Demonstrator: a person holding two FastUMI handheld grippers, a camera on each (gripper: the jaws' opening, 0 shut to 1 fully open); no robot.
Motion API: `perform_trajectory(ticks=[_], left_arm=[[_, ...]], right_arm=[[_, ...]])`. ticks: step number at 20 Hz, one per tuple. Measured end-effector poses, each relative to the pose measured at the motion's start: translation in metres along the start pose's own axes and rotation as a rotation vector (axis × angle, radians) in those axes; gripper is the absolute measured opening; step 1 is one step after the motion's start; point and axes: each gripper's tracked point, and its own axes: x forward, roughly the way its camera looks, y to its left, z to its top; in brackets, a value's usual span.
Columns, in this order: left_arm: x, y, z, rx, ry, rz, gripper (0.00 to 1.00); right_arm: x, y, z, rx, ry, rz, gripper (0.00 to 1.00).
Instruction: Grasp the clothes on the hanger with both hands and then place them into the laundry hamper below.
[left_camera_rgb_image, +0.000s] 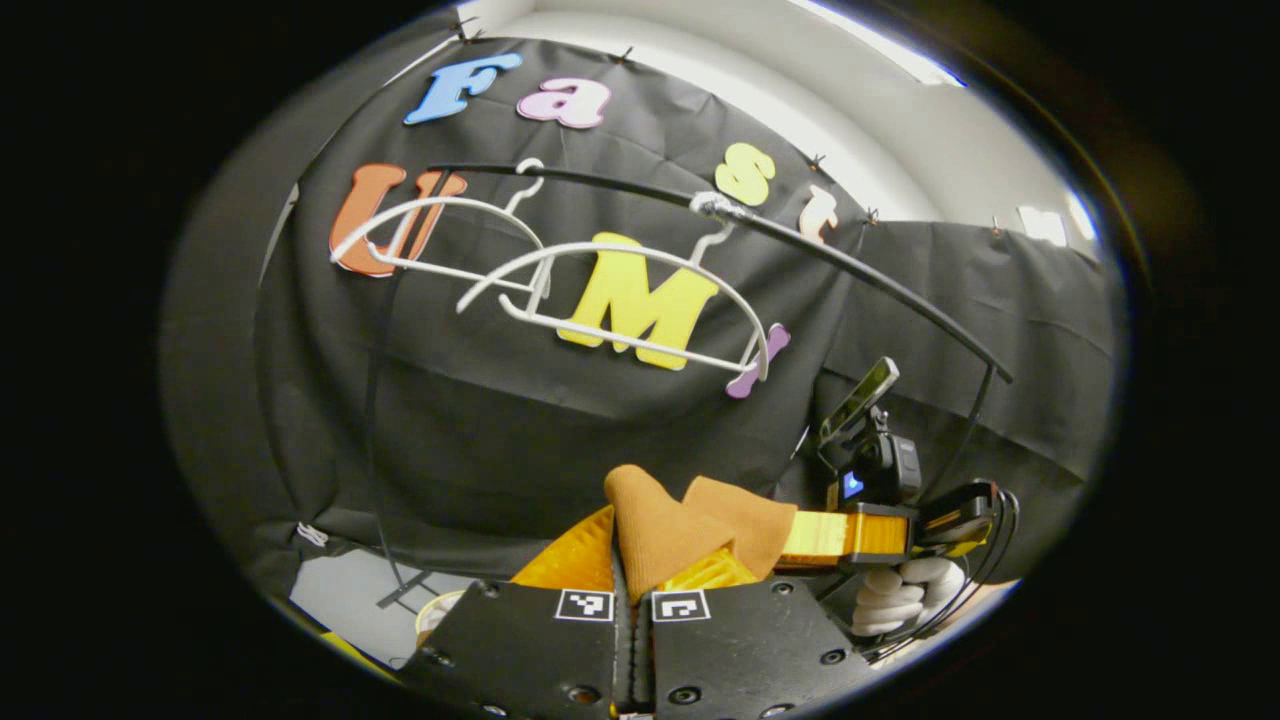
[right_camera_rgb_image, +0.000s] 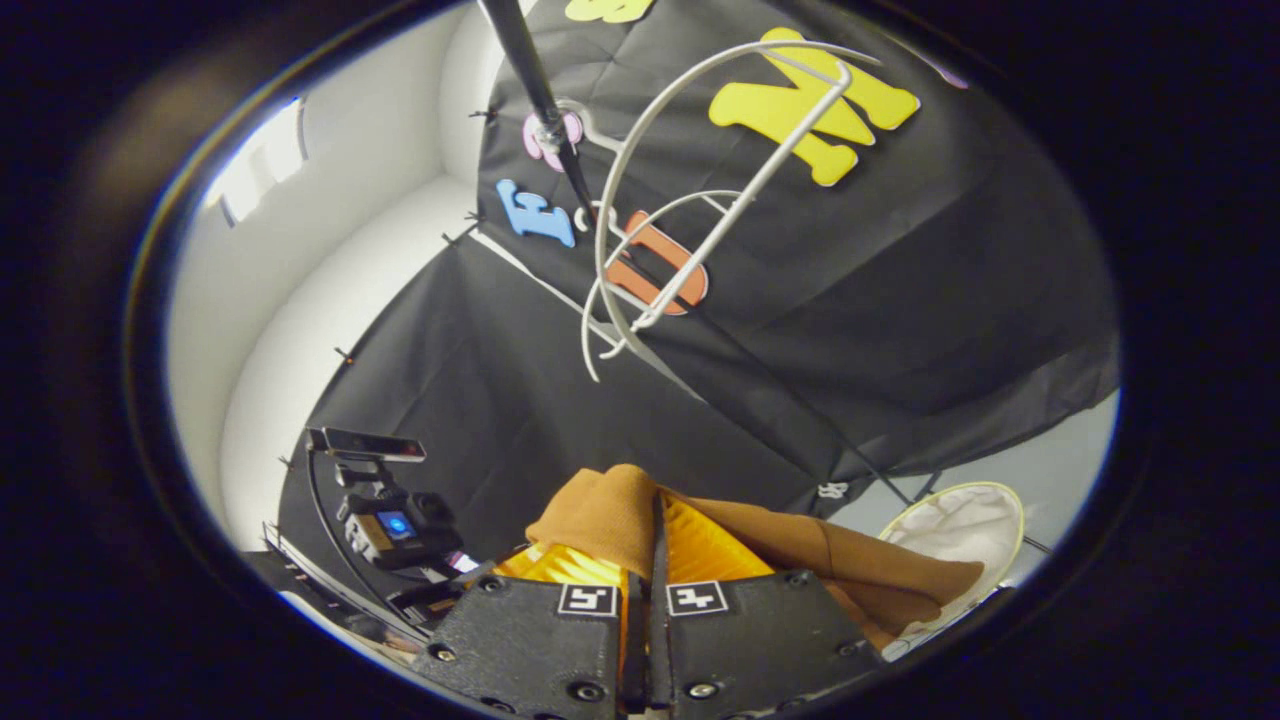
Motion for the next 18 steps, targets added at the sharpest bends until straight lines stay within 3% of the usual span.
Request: perform_trajectory(ticks=[4, 12, 15, 18], left_arm=[[0.026, 0.022, -0.052, -0.021, 0.082, 0.06, 0.0], [0.036, 0.065, -0.233, -0.108, 0.422, 0.178, 0.0], [0.035, 0.068, -0.277, -0.149, 0.542, 0.229, 0.01], [0.032, 0.062, -0.274, -0.141, 0.593, 0.255, 0.01]], right_arm=[[0.012, -0.063, -0.013, -0.035, 0.031, -0.181, 0.05], [-0.003, -0.208, -0.123, -0.064, 0.293, -0.586, 0.05], [0.004, -0.231, -0.151, -0.049, 0.392, -0.691, 0.05], [-0.002, -0.232, -0.151, -0.036, 0.417, -0.745, 0.05]])
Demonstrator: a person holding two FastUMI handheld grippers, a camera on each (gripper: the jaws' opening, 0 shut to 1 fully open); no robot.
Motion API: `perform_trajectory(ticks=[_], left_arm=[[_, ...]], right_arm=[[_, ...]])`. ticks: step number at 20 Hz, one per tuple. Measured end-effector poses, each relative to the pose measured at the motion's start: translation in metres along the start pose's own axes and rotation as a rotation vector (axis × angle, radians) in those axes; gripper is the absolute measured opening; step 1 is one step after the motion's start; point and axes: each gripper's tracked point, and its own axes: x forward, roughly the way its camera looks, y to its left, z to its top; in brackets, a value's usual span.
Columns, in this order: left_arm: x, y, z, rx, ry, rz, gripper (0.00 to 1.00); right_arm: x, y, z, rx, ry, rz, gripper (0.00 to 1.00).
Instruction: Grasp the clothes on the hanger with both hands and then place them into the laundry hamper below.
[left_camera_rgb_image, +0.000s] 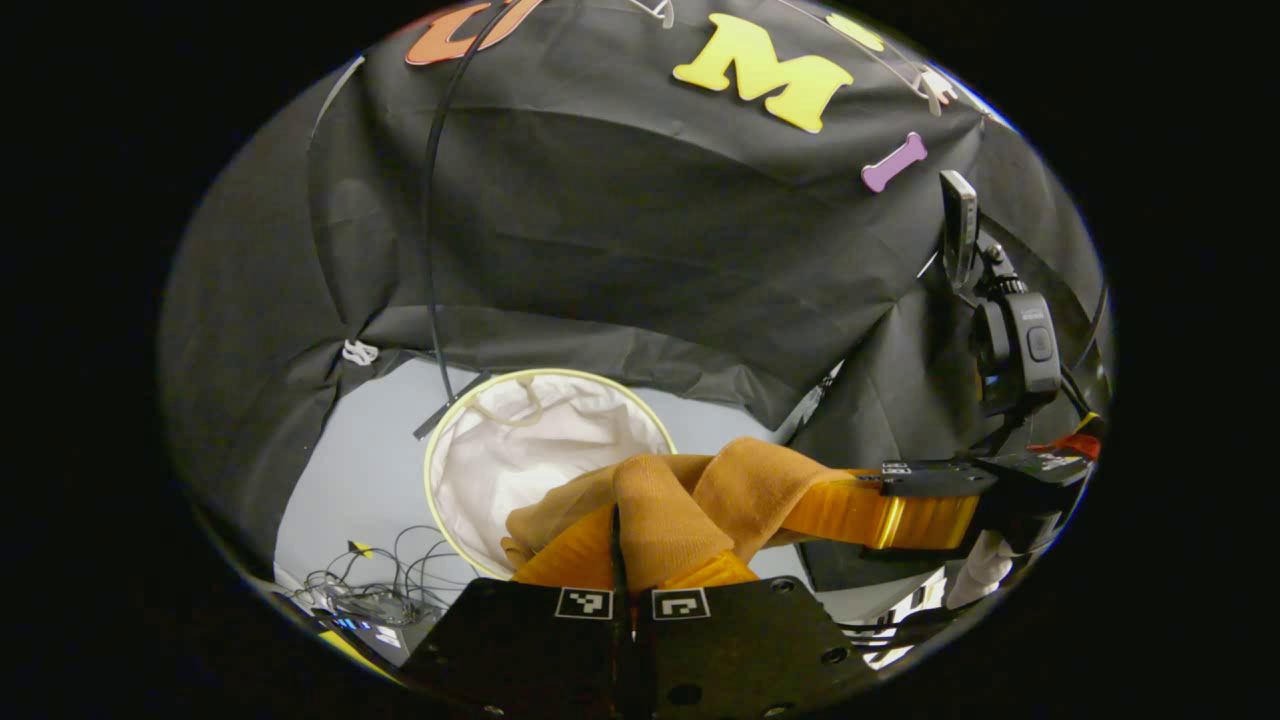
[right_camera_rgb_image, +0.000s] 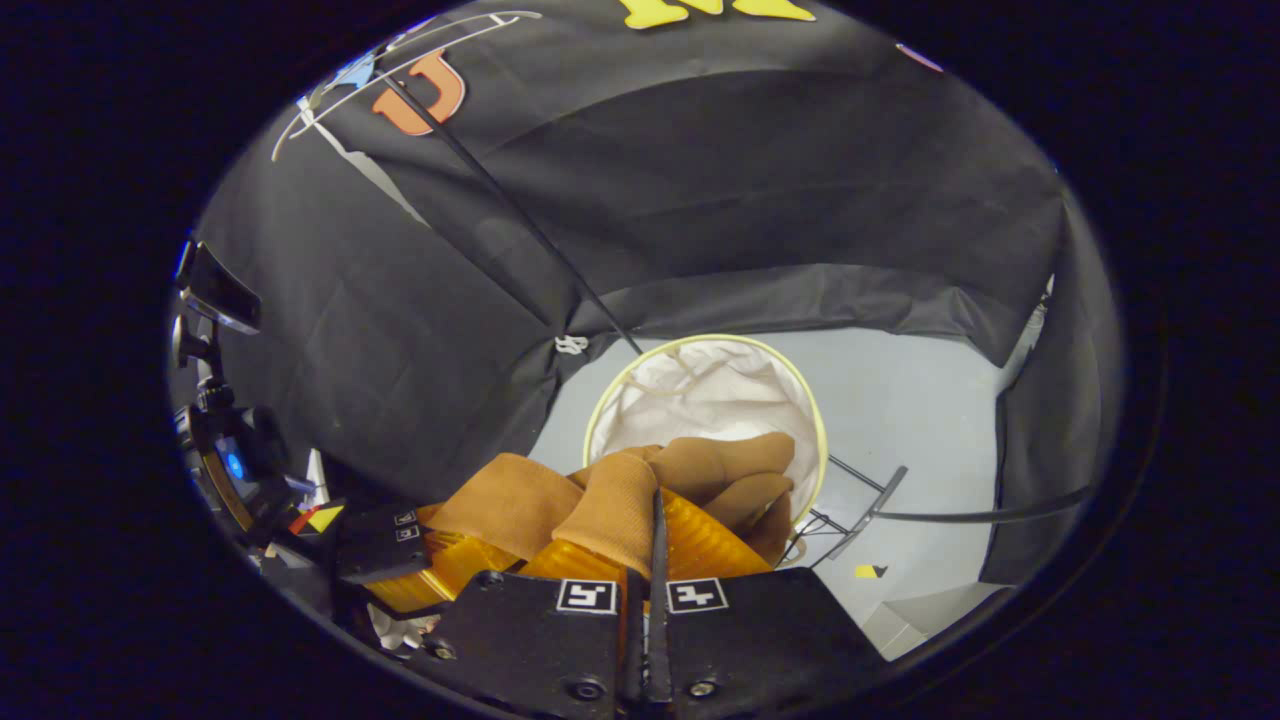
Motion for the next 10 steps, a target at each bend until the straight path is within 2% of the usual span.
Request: perform_trajectory(ticks=[5, 8, 10], left_arm=[[-0.003, 0.008, -0.001, 0.027, 0.001, 0.049, 0.0], [0.0, 0.017, -0.004, 0.051, -0.013, 0.094, 0.02], [0.0, 0.021, 0.008, 0.081, -0.039, 0.124, 0.05]], right_arm=[[0.001, -0.007, 0.0, -0.023, -0.027, -0.056, 0.07], [-0.001, -0.008, 0.005, -0.055, -0.079, -0.052, 0.09], [-0.017, -0.013, 0.02, -0.11, -0.144, -0.075, 0.44]])
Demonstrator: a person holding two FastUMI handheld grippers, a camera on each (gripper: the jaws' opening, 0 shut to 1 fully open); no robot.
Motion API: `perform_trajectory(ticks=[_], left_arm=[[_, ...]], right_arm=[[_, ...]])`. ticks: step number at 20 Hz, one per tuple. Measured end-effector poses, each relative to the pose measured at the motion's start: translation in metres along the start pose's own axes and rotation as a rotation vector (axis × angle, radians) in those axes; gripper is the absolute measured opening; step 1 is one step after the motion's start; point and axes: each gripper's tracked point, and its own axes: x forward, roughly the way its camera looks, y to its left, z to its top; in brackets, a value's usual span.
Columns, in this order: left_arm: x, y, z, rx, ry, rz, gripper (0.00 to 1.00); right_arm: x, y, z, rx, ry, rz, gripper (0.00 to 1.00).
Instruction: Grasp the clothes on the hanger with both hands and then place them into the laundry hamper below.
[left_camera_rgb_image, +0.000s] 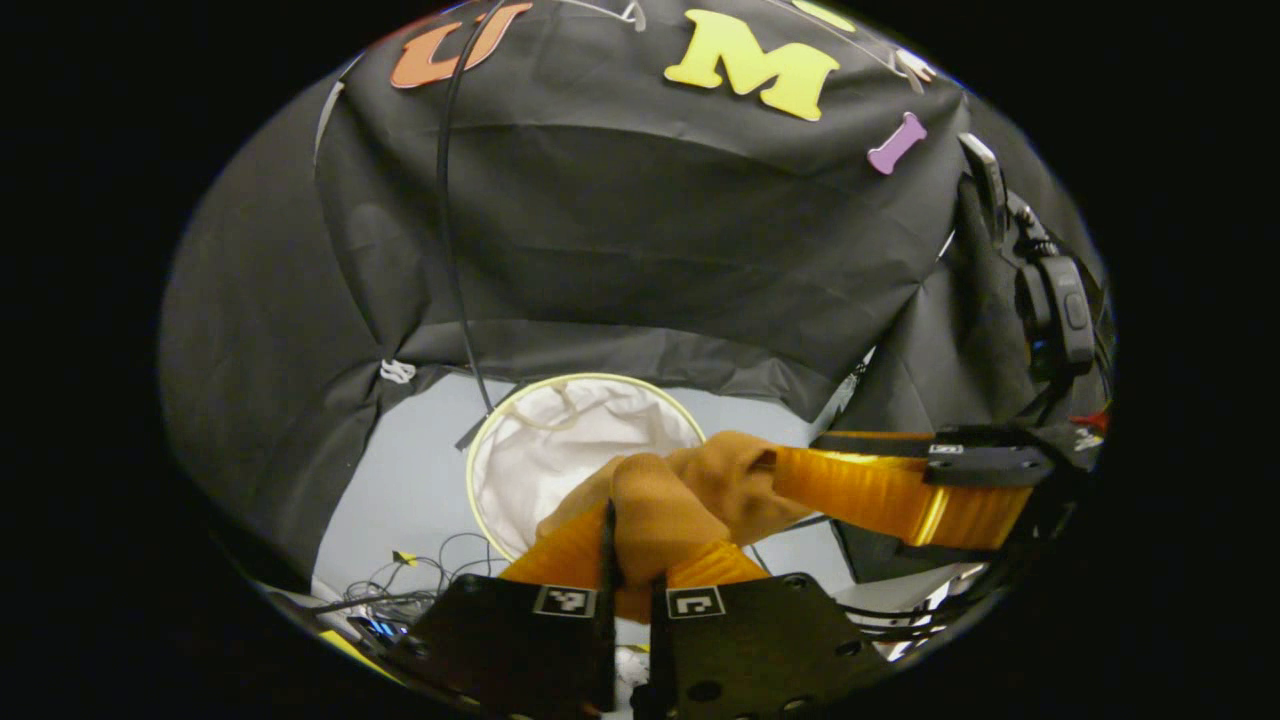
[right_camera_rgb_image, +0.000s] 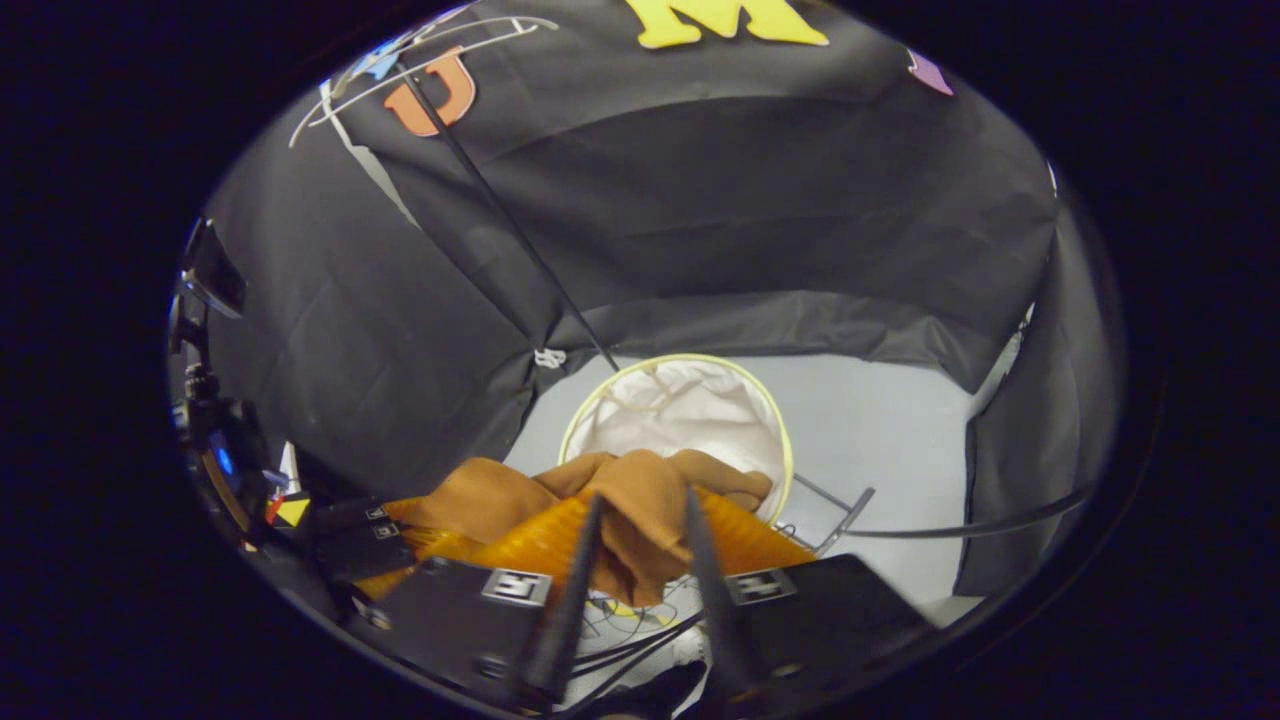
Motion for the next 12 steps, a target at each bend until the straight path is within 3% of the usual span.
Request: perform_trajectory(ticks=[3, 4, 12], left_arm=[[-0.018, 0.011, 0.019, 0.041, -0.085, 0.061, 0.77], [-0.022, 0.013, 0.021, 0.039, -0.104, 0.072, 1.0], [-0.074, 0.004, 0.045, 0.067, -0.27, 0.072, 0.96]], right_arm=[[-0.013, -0.009, 0.011, -0.097, -0.073, -0.055, 0.96], [-0.017, -0.008, 0.011, -0.106, -0.092, -0.055, 0.96], [-0.085, 0.004, 0.022, -0.132, -0.25, -0.073, 0.97]])
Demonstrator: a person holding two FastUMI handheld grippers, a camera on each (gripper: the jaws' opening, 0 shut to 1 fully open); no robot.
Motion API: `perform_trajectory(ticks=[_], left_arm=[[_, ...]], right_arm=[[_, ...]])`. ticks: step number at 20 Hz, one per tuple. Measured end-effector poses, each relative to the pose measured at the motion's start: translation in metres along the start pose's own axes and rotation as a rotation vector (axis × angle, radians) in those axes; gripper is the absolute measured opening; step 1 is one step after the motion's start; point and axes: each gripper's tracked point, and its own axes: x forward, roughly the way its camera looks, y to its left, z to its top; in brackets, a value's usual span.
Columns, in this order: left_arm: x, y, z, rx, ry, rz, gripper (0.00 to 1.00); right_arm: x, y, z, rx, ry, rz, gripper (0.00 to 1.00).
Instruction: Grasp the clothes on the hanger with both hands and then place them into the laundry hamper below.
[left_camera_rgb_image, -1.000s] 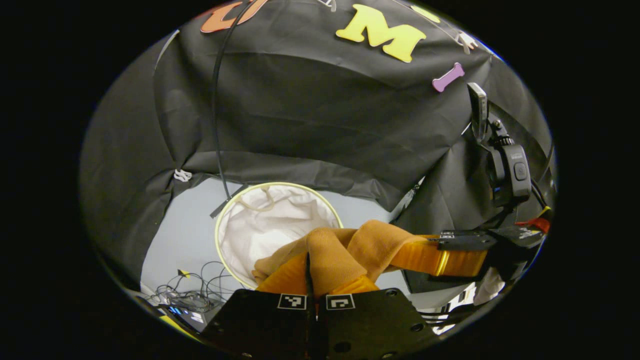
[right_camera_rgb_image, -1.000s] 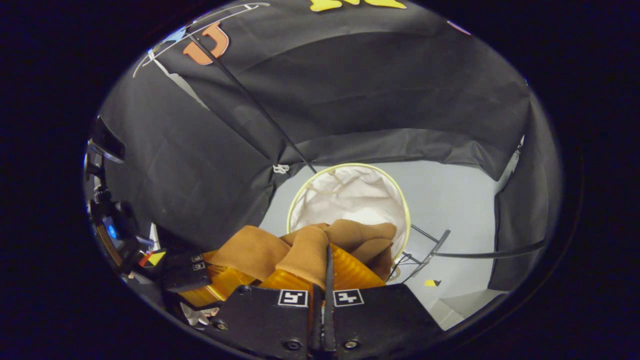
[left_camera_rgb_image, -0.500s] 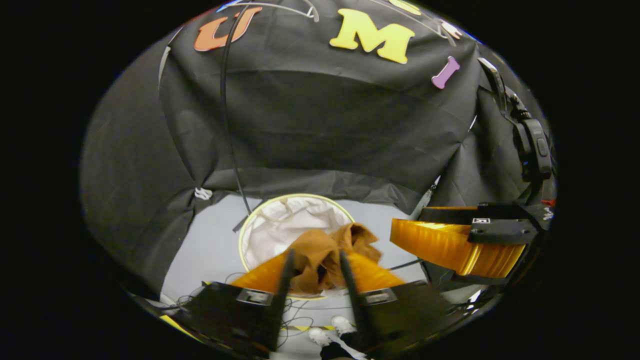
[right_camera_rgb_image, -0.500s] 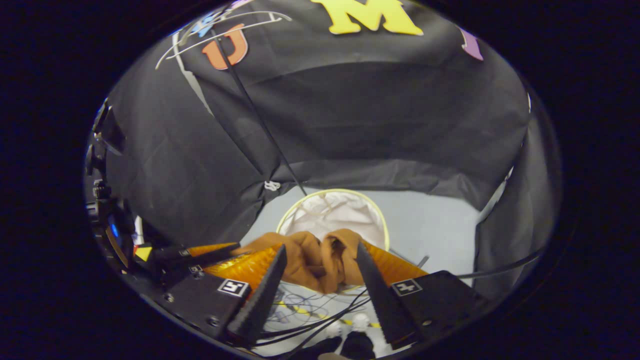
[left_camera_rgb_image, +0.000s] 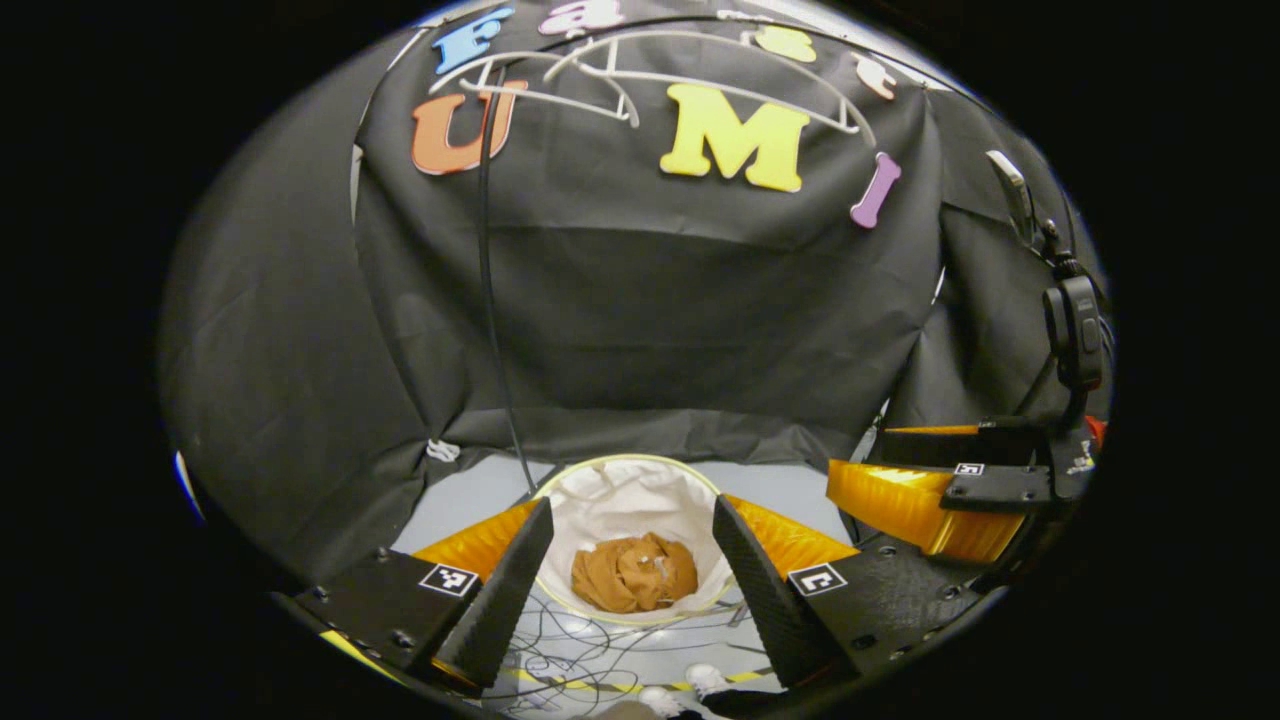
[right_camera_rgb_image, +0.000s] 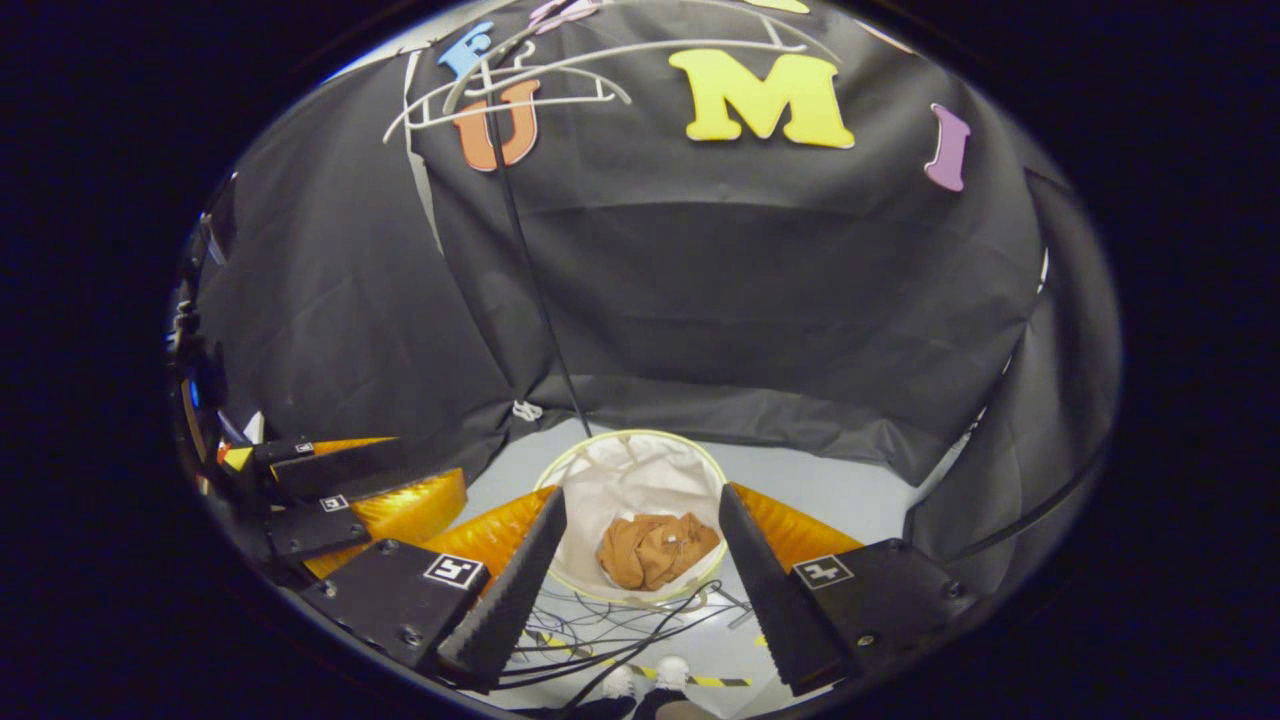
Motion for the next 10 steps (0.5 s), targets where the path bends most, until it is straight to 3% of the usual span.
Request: perform_trajectory(ticks=[10], left_arm=[[-0.102, -0.02, 0.079, 0.028, -0.248, -0.032, 0.96]], right_arm=[[-0.172, -0.02, 0.077, -0.045, -0.309, -0.043, 0.98]])
